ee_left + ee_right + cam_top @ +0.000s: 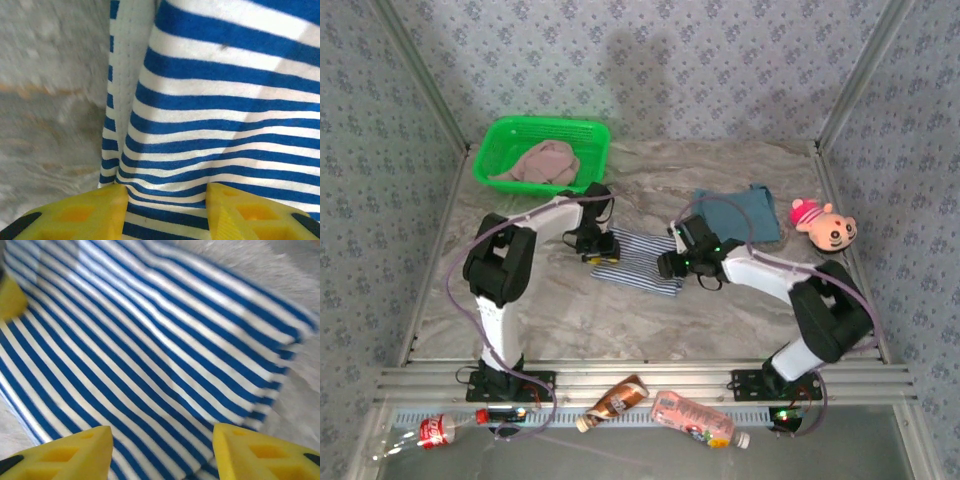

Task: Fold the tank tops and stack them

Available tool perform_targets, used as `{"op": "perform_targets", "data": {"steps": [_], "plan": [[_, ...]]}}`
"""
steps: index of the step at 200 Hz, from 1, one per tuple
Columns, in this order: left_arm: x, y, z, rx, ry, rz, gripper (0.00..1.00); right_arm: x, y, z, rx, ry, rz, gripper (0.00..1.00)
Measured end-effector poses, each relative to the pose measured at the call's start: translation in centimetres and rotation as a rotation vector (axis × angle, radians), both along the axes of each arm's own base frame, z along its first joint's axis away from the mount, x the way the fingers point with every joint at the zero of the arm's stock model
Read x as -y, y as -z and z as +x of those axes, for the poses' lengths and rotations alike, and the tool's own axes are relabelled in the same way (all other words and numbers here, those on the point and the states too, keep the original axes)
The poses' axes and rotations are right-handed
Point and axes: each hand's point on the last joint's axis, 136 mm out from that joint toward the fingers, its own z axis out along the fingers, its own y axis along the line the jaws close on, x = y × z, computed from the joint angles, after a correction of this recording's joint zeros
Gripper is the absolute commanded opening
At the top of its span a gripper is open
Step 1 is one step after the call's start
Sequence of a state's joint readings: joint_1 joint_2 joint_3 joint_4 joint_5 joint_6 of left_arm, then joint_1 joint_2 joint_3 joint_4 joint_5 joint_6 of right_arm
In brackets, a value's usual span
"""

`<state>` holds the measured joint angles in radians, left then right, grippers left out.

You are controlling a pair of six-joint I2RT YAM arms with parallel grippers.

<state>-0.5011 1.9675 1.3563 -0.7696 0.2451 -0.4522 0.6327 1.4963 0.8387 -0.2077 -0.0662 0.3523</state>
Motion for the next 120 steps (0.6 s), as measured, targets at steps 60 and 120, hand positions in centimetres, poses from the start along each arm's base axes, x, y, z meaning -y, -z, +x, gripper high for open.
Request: {"op": "perform_targets", "data": {"steps": [60,120], "plan": [[-0.8,-1.4,-2.4,-0.016,-0.065,0.009,0.5,3.2,0.7,-2.1,-0.112,0.268,-0.032,0.65],[-3.9,-3.1,0.2,0.031,-0.171,-0.022,0.54,1.2,5.1,-1.4,-0.185,0.26,-0.105,0.63]]}}
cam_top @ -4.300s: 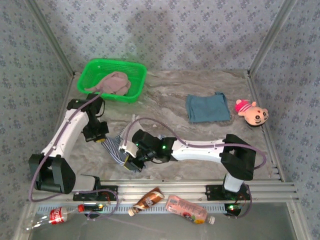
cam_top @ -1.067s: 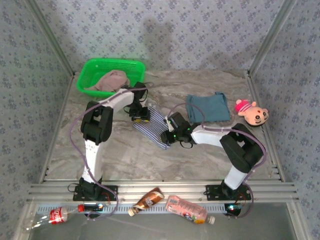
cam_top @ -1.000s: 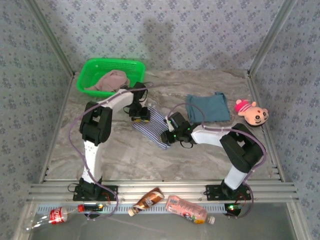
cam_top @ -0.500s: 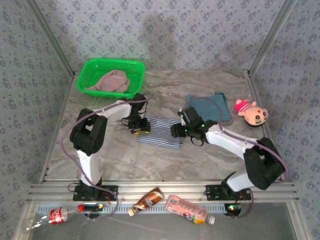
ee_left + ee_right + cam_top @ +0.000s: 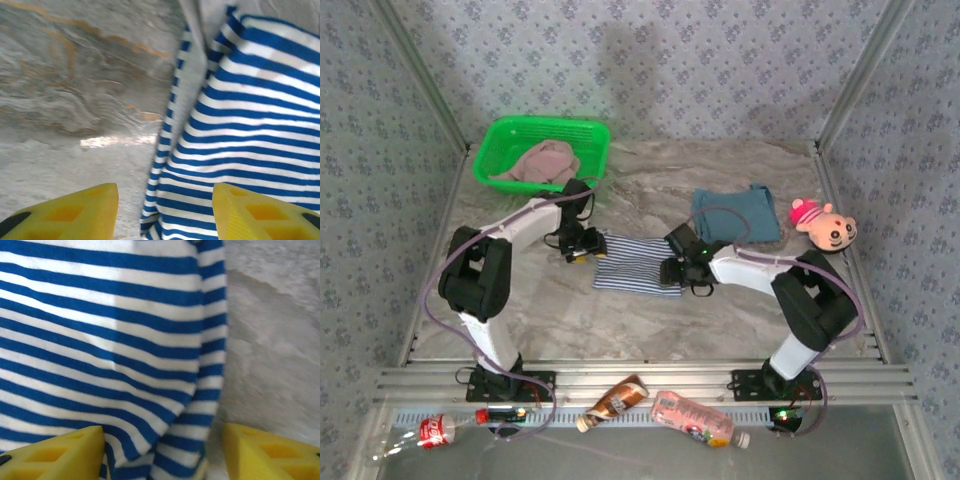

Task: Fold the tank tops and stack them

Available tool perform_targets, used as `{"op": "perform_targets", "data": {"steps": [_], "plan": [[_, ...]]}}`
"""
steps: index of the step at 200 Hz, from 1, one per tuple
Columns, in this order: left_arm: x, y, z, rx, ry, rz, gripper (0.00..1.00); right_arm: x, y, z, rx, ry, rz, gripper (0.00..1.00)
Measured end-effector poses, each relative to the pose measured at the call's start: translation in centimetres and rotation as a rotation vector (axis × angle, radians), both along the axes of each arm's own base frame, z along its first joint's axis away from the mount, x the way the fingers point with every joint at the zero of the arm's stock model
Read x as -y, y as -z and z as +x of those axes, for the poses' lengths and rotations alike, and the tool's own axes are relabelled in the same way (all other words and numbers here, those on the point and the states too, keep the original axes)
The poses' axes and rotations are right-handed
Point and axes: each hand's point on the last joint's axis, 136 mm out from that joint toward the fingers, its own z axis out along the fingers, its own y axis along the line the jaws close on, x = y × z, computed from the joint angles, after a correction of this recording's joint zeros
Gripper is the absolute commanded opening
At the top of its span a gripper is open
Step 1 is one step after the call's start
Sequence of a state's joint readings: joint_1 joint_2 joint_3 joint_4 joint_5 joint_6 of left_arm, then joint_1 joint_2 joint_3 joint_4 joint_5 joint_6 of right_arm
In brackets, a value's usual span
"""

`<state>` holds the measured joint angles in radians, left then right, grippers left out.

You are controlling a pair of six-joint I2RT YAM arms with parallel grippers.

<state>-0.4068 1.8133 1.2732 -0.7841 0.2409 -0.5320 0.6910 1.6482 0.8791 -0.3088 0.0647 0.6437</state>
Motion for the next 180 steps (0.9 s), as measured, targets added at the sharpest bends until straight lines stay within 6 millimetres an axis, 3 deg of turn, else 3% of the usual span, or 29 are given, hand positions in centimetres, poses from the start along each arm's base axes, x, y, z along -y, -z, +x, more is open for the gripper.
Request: {"op": "perform_targets", "data": {"steps": [32,66,130,169,180], "plan": [[0.0,-0.2,0.3,-0.005,-0.014,-0.033,0.55,-0.1,0.2,0.1,-0.013,-0.003,-0.038,0.56],[0.3,0.4,0.2,-0.01,-0.011,-0.056,0.55,0.2,0.4,0.2,-0.013,-0.002,-0.082,0.35],[2.0,2.7,-0.3,-0.046,-0.017,-0.097,0.55,-2.2,0.0,0.1,-0.002,-0.077,-0.046,0.21],[3.2,3.0,-1.0,-0.053,-0.012,-0.113,0.45,-2.3,-0.1,0.2,0.003,-0.111,-0.05,0.12],[3.3,3.0,-1.1,-0.055,-0.016,-0.114,0.38,-2.2,-0.2,0.2,0.007,-0.122,-0.054,0.12]]}}
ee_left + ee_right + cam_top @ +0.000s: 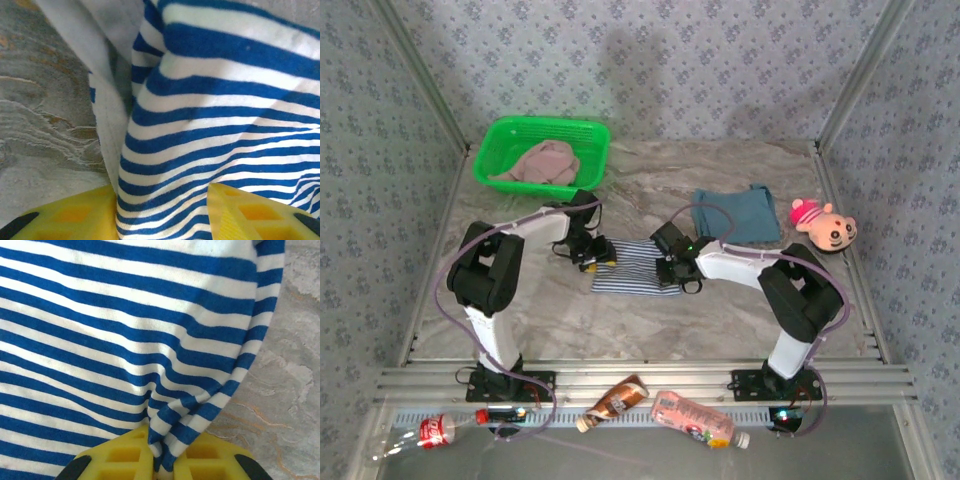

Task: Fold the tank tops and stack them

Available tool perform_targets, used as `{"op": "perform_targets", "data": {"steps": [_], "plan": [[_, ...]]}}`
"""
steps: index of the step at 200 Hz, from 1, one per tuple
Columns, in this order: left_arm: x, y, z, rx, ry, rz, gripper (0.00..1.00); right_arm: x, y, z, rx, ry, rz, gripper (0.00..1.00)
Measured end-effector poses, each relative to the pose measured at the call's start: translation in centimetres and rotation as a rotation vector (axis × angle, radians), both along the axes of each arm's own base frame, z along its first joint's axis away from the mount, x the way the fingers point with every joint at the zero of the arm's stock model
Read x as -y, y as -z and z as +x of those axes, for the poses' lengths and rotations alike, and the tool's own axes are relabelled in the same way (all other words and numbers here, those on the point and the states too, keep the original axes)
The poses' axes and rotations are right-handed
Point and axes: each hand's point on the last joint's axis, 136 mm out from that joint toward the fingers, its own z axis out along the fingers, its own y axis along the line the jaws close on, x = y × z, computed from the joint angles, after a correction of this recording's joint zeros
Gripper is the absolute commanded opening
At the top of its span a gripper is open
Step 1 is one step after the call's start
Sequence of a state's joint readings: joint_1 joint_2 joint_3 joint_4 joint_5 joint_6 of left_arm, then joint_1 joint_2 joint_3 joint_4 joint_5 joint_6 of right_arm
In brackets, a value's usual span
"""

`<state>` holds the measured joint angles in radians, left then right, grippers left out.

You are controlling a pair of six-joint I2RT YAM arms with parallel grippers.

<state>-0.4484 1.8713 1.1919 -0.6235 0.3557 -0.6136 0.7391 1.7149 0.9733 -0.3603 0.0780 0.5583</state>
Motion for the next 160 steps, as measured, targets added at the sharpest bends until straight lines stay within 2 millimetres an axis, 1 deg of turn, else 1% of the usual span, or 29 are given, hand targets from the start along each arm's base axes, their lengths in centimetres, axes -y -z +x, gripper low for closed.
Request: {"op": "perform_targets", "data": {"steps": [9,15,32,55,82,100,124,140,160], "plan": [[0.1,0.0,-0.1,-0.003,-0.006,0.0,0.32,0.2,-0.1,0.1,0.002,-0.012,-0.007,0.11],[0.1,0.0,0.0,-0.004,-0.01,-0.001,0.3,0.3,-0.2,0.2,0.003,-0.019,-0.012,0.11],[0.2,0.1,0.1,-0.002,-0.011,-0.003,0.29,0.5,-0.7,0.7,0.014,-0.038,-0.022,0.1],[0.9,0.3,0.9,-0.001,-0.009,-0.005,0.31,1.0,-2.3,1.7,0.047,-0.069,-0.03,0.1],[3.5,-0.1,3.1,0.035,0.012,-0.042,0.33,1.6,-4.7,3.6,0.102,-0.108,-0.046,0.09],[5.4,-0.4,4.5,0.059,0.028,-0.069,0.36,2.3,-5.8,4.9,0.132,-0.128,-0.062,0.09],[7.8,-0.4,6.1,0.081,0.043,-0.104,0.37,4.2,-6.5,6.4,0.15,-0.147,-0.107,0.09],[9.4,-0.6,7.3,0.096,0.049,-0.128,0.4,5.5,-7.0,7.1,0.156,-0.158,-0.138,0.09],[11.1,-0.8,8.8,0.125,0.056,-0.153,0.43,6.9,-8.1,8.4,0.181,-0.174,-0.173,0.09]]}}
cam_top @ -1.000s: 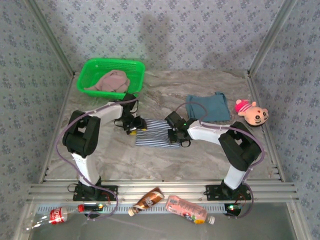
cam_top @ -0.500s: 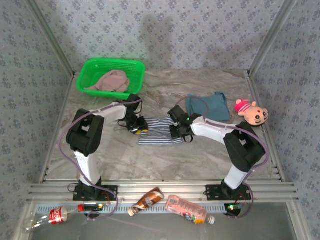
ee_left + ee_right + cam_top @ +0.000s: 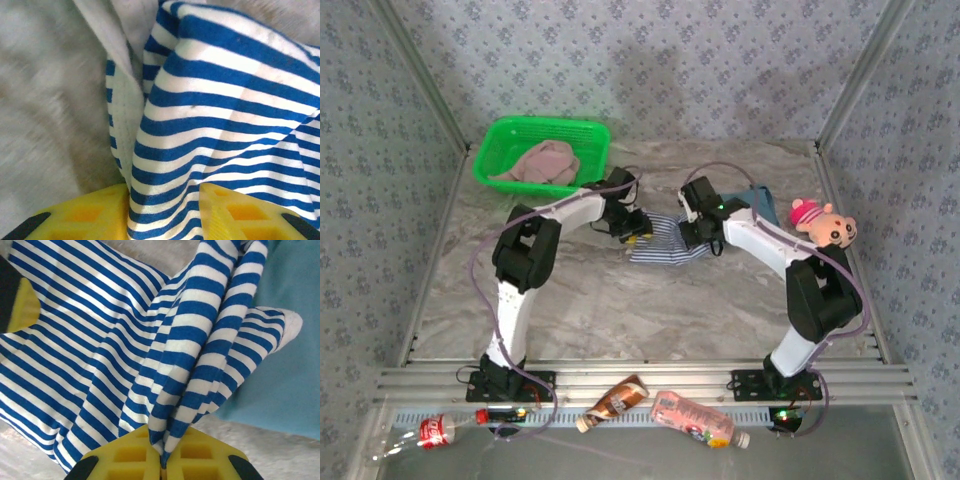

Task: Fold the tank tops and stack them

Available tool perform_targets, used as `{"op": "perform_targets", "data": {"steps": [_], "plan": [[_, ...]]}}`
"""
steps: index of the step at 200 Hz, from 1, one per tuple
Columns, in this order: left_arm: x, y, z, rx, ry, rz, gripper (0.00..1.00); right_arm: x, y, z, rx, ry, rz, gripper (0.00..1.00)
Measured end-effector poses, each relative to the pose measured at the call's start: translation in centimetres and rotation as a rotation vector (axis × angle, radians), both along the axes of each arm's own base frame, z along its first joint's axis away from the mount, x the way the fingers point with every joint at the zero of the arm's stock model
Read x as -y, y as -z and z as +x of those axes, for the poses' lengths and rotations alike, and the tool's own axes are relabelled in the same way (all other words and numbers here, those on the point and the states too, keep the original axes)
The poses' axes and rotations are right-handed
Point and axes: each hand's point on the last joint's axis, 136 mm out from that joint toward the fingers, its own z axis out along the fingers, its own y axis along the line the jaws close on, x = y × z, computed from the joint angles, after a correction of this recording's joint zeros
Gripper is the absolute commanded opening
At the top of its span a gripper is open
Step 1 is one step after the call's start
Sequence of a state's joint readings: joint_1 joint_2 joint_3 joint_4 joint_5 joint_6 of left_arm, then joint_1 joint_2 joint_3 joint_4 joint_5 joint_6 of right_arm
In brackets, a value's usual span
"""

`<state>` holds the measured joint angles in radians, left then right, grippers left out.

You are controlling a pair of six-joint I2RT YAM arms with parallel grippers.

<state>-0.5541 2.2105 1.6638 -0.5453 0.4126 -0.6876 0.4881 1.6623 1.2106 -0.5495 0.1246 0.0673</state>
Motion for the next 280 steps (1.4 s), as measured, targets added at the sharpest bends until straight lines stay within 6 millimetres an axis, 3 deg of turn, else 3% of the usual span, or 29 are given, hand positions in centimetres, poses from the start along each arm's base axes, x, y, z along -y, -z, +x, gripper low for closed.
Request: {"op": "perform_targets", "data": {"steps": [67,118,161,205,242,280], "plan": [[3.4,-2.3,3.7,0.077,0.002,-0.091,0.49,4.0,-2.9,3.5,0.086,-0.03,-0.078,0.08],[4.0,-3.4,4.2,0.092,0.009,-0.112,0.52,7.1,-3.5,4.6,0.096,-0.034,-0.129,0.08],[2.9,-3.8,3.7,0.072,0.019,-0.086,0.54,8.6,-5.6,4.9,0.131,-0.053,-0.157,0.09],[1.5,-7.5,3.4,0.11,0.017,-0.097,0.55,9.4,-8.7,5.4,0.192,-0.069,-0.179,0.09],[0.7,-10.4,3.5,0.153,0.01,-0.117,0.55,11.2,-8.7,5.4,0.178,-0.052,-0.211,0.09],[0.5,-10.1,3.2,0.137,0.011,-0.116,0.55,13.0,-8.4,5.2,0.155,-0.027,-0.232,0.09]]}}
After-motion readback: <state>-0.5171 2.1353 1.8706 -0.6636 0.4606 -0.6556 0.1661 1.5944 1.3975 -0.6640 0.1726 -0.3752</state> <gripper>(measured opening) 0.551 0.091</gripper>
